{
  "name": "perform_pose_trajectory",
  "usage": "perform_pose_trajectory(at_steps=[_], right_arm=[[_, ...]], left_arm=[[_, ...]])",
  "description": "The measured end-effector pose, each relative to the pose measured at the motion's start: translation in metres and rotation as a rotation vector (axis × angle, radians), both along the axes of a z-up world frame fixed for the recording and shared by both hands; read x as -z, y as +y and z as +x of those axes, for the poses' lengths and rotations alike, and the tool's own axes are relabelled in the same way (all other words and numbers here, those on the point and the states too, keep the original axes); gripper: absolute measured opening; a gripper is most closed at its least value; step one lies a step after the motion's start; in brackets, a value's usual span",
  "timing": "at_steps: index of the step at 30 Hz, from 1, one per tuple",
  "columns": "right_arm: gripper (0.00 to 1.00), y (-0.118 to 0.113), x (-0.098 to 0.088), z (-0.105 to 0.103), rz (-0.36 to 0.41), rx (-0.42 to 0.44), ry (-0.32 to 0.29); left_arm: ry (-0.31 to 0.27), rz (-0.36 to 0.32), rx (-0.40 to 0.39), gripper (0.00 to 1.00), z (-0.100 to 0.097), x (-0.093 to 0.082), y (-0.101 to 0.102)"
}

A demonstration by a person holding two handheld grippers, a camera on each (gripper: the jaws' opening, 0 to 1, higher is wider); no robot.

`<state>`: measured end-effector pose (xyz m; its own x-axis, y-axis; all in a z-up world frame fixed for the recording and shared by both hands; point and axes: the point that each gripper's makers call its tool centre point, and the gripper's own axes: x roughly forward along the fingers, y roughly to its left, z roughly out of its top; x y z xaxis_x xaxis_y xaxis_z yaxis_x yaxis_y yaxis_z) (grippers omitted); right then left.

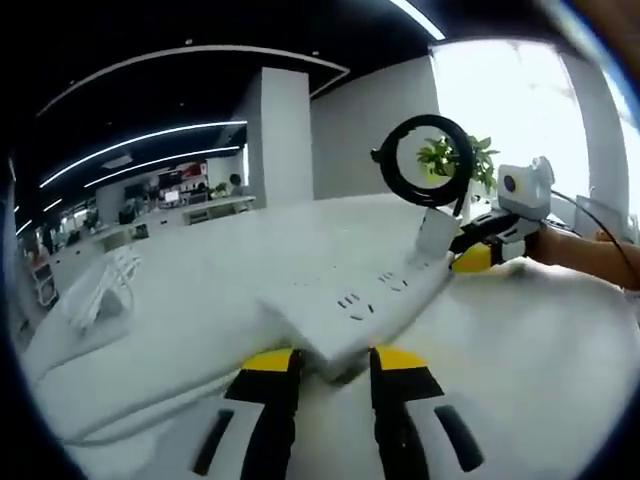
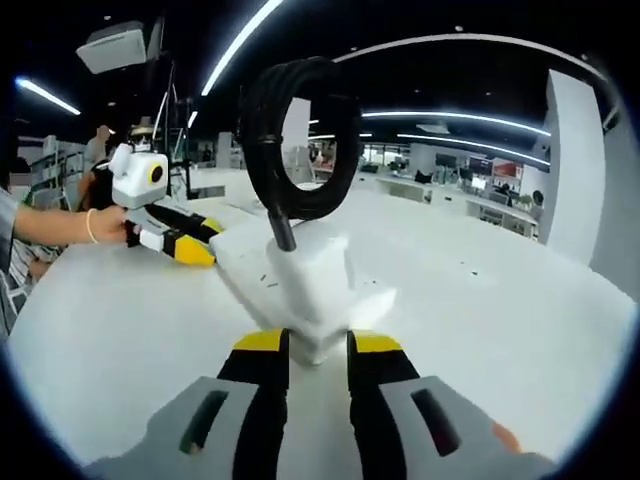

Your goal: Straighten the power strip on the desk, plug the charger into it

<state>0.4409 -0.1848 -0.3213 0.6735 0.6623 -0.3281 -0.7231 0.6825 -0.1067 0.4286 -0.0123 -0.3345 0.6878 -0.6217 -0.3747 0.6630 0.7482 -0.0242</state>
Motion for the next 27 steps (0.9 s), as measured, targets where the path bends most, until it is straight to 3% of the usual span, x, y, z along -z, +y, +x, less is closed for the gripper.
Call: perform_pose_trajectory(at_steps=[5,9,27], right_arm=[[0.2,0.0,0.0,-0.002,-0.011,0.009,-0.005],[0.18,0.0,0.0,-0.004,-0.037,0.016,-0.014],[0.11,-0.002,-0.002,-0.011,-0.05,0.064,-0.02]], left_arm=[[-0.002,0.016,0.009,0.28,0.003,0.002,0.0],[-0.05,0.095,0.053,0.28,0.0,0.004,-0.001],[-0.037,0.089,0.109,0.25,0.014,0.0,0.003]])
